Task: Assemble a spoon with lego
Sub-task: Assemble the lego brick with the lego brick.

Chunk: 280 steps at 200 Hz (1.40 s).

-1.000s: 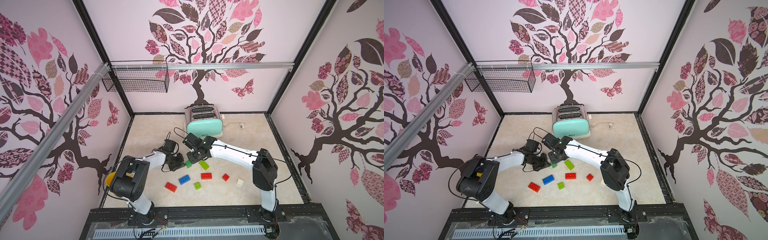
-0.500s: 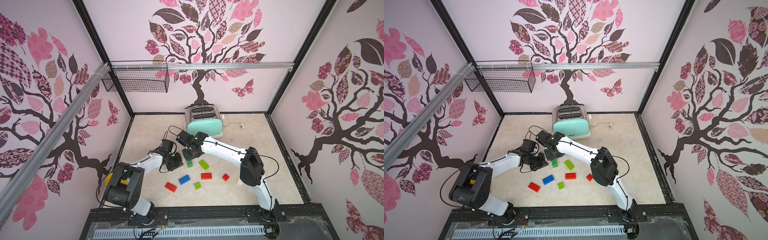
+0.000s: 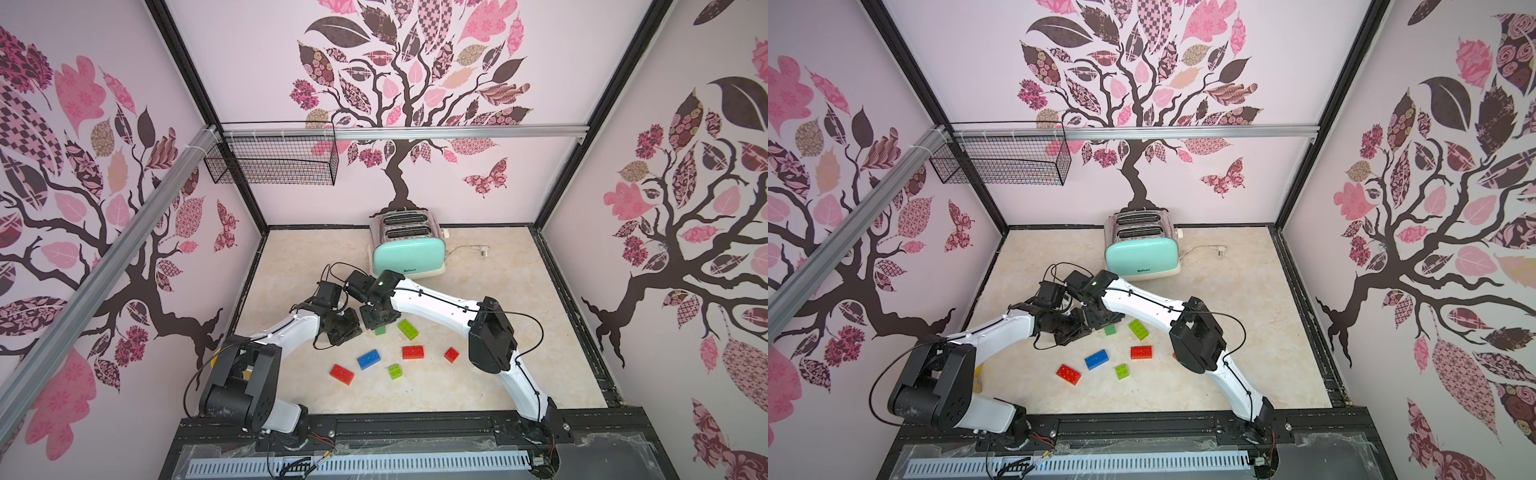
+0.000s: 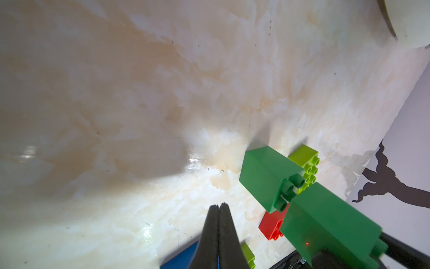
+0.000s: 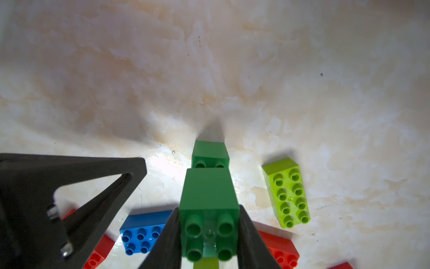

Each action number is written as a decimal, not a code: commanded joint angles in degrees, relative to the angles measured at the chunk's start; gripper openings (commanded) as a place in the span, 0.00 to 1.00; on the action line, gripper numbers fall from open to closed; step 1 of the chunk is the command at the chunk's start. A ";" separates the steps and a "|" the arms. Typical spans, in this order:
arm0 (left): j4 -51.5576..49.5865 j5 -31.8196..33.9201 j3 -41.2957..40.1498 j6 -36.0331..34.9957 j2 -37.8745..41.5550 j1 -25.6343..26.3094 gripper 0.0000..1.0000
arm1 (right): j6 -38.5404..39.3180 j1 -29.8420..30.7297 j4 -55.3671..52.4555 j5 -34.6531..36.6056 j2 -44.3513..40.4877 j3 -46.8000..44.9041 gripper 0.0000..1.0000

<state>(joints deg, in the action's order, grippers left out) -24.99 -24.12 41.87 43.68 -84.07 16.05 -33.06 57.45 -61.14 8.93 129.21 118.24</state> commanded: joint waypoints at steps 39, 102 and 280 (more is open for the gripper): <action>0.21 -0.26 -0.44 -0.65 0.55 -0.01 0.00 | -1.19 0.03 -2.45 1.69 2.77 2.50 0.05; 0.56 -0.84 -0.72 -0.61 0.39 -0.06 0.00 | -2.89 -0.06 -2.54 0.53 4.58 3.18 0.06; -1.60 -1.15 0.22 -0.88 2.50 -0.06 0.00 | 1.93 -0.66 2.10 0.89 -7.42 0.84 0.75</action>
<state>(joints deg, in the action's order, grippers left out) -25.34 -25.39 41.45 43.64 -82.78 16.05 -31.29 56.88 -60.58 7.92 131.37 117.47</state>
